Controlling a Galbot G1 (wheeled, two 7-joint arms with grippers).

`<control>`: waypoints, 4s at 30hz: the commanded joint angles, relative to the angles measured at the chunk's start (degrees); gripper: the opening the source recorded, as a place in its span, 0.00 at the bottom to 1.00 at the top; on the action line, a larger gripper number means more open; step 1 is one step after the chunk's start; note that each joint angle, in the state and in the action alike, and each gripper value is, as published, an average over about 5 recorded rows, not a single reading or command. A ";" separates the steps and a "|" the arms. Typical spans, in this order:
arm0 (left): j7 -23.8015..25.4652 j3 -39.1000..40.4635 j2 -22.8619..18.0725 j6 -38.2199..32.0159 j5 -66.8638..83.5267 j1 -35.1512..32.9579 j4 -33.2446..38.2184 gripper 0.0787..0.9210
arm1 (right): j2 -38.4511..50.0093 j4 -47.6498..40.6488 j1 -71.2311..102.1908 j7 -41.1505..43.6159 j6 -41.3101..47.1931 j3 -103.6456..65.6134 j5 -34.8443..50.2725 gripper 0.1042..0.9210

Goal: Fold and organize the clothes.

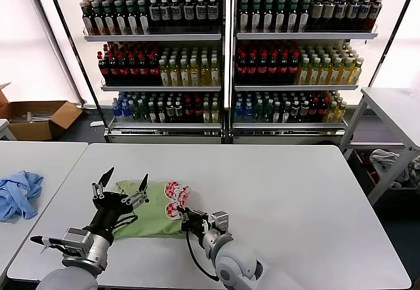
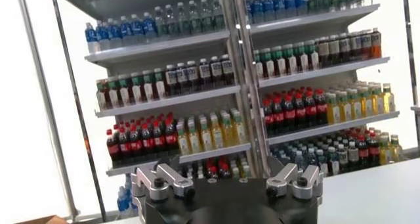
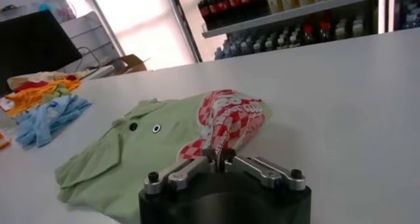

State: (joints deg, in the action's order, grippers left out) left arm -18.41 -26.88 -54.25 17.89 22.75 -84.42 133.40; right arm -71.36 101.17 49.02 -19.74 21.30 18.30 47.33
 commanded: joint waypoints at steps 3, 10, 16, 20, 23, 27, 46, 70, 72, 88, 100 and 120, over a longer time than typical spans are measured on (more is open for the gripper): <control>-0.05 0.04 -0.07 0.08 0.25 0.01 -0.28 0.88 | 3.51 2.82 1.62 0.05 -0.92 -2.87 -0.69 0.04; -0.09 -0.30 0.30 0.10 0.79 -0.57 0.22 0.88 | 12.07 10.44 8.30 0.95 -1.30 -9.61 0.25 0.04; 0.09 0.11 0.35 0.31 1.09 -0.26 0.54 0.88 | 18.45 16.06 16.82 1.63 -2.26 -17.52 1.19 0.04; 0.15 0.32 0.35 0.49 1.15 -0.33 0.59 0.88 | 19.38 18.25 20.63 1.75 -3.23 -21.88 -0.02 0.04; 0.15 0.41 0.33 0.63 1.14 -0.58 0.61 0.88 | 18.97 18.42 22.23 2.55 -4.17 -24.19 -2.41 0.04; 0.14 0.33 0.68 0.92 1.39 -1.22 0.99 0.88 | 18.58 20.19 25.40 4.52 -6.46 -28.01 -7.61 0.07; -0.65 -1.07 5.32 -4.10 10.09 -7.35 1.94 0.88 | 18.09 32.02 66.92 7.11 -33.71 -70.20 -14.05 0.72; -0.46 -2.26 2.83 -20.38 6.11 -12.49 -4.61 0.88 | 13.24 25.48 70.42 7.22 -46.93 -65.14 -19.00 0.88; -0.44 -2.34 2.88 -20.33 6.17 -12.36 -4.80 0.88 | 13.31 25.45 70.13 7.19 -46.81 -64.99 -19.02 0.88; 0.37 -3.44 4.05 -19.97 7.51 -10.69 -7.76 0.88 | 13.73 25.33 68.96 6.62 -46.29 -64.36 -18.73 0.88; 1.47 -6.33 4.71 -19.42 10.31 -10.87 -8.28 0.88 | 14.41 25.65 67.93 6.28 -44.67 -64.13 -17.74 0.88; 1.64 -6.17 4.49 -19.38 9.96 -11.38 -7.85 0.88 | 14.89 25.43 67.44 6.41 -44.16 -64.08 -17.48 0.88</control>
State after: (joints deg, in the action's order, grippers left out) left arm -16.84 -32.89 -49.71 -1.51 32.56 -95.73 125.58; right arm -56.45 126.66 116.56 -13.26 -22.95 -45.81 29.76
